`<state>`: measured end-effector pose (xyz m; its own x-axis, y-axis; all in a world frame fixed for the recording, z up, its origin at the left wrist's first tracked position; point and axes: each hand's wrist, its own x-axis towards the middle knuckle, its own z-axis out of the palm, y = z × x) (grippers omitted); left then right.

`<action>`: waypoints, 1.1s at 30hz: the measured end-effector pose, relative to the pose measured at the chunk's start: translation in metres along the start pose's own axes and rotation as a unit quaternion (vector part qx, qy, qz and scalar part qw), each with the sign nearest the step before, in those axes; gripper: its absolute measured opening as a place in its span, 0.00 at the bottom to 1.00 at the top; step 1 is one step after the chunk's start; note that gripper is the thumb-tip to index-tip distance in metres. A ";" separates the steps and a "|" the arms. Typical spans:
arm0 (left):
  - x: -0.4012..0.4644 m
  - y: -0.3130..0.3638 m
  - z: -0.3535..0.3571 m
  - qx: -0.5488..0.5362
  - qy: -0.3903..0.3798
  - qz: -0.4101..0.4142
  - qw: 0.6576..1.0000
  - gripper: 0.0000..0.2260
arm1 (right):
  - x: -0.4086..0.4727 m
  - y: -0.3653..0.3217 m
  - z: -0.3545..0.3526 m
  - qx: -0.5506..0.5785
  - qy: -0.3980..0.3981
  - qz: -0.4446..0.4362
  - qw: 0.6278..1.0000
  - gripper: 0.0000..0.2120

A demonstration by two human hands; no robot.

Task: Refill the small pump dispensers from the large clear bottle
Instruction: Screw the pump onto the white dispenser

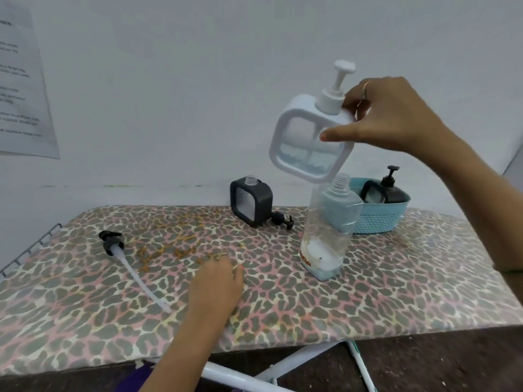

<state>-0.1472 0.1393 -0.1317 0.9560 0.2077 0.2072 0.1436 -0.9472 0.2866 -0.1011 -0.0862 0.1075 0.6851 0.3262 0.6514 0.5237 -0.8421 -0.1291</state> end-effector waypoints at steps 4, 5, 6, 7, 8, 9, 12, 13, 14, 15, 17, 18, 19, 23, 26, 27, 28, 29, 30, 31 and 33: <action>0.011 0.012 -0.003 0.056 -0.023 -0.006 0.998 0.17 | 0.003 0.048 0.002 0.010 0.054 0.089 0.995 0.22; 0.012 0.013 -0.004 0.065 -0.025 -0.007 0.998 0.17 | 0.003 0.061 0.003 0.026 0.066 0.120 0.990 0.22; 0.014 0.014 -0.004 0.072 -0.027 -0.011 0.997 0.17 | 0.001 0.075 0.006 0.042 0.078 0.151 0.985 0.21; 0.015 0.015 -0.004 0.077 -0.029 -0.014 0.996 0.17 | -0.001 0.087 0.009 0.057 0.091 0.177 0.978 0.20; 0.016 0.015 -0.004 0.086 -0.030 -0.014 0.996 0.18 | -0.003 0.100 0.013 0.068 0.106 0.203 0.971 0.20; 0.017 0.017 -0.004 0.098 -0.029 -0.010 0.995 0.18 | -0.005 0.112 0.017 0.075 0.122 0.227 0.963 0.20; 0.017 0.022 0.000 0.146 -0.029 0.011 0.989 0.18 | -0.012 0.140 0.036 0.071 0.148 0.274 0.948 0.21; 0.016 0.024 0.002 0.160 -0.027 0.017 0.987 0.18 | -0.015 0.147 0.044 0.065 0.147 0.284 0.945 0.20; 0.015 0.026 0.004 0.173 -0.025 0.020 0.984 0.18 | -0.018 0.153 0.052 0.059 0.143 0.294 0.943 0.19; 0.015 0.027 0.007 0.182 -0.023 0.024 0.983 0.18 | -0.021 0.157 0.061 0.053 0.139 0.305 0.941 0.18; 0.014 0.029 0.010 0.192 -0.020 0.026 0.981 0.19 | -0.027 0.164 0.080 0.046 0.131 0.320 0.937 0.17; 0.012 0.030 0.011 0.196 -0.017 0.027 0.980 0.19 | -0.029 0.168 0.090 0.043 0.128 0.325 0.936 0.16; 0.011 0.030 0.011 0.197 -0.014 0.027 0.980 0.20 | -0.030 0.173 0.100 0.038 0.121 0.331 0.935 0.15; 0.009 0.029 0.016 0.180 -0.009 0.021 0.983 0.22 | -0.033 0.185 0.133 -0.003 0.088 0.346 0.934 0.16; 0.009 0.030 0.015 0.173 -0.010 0.022 0.985 0.23 | -0.034 0.186 0.149 -0.041 0.055 0.351 0.934 0.18; 0.009 0.030 0.015 0.169 -0.011 0.023 0.985 0.23 | -0.035 0.186 0.153 -0.053 0.038 0.350 0.934 0.18; 0.009 0.031 0.015 0.165 -0.011 0.023 0.986 0.22 | -0.036 0.186 0.157 -0.064 0.023 0.350 0.934 0.18; 0.010 0.031 0.015 0.160 -0.011 0.024 0.987 0.22 | -0.037 0.185 0.161 -0.076 0.009 0.352 0.933 0.17; 0.010 0.031 0.015 0.155 -0.010 0.024 0.988 0.22 | -0.039 0.185 0.165 -0.086 -0.004 0.354 0.931 0.17; 0.010 0.031 0.015 0.150 -0.010 0.023 0.988 0.22 | -0.040 0.184 0.168 -0.094 -0.014 0.357 0.929 0.17; 0.011 0.030 0.017 0.147 -0.012 0.020 0.989 0.22 | -0.040 0.185 0.173 -0.103 -0.026 0.365 0.925 0.18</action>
<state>-0.1281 0.1095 -0.1366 0.9679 0.1655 0.1891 0.1698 -0.9855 -0.0063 0.0561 -0.1802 -0.0716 0.8449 -0.3456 0.4084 -0.1917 -0.9082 -0.3719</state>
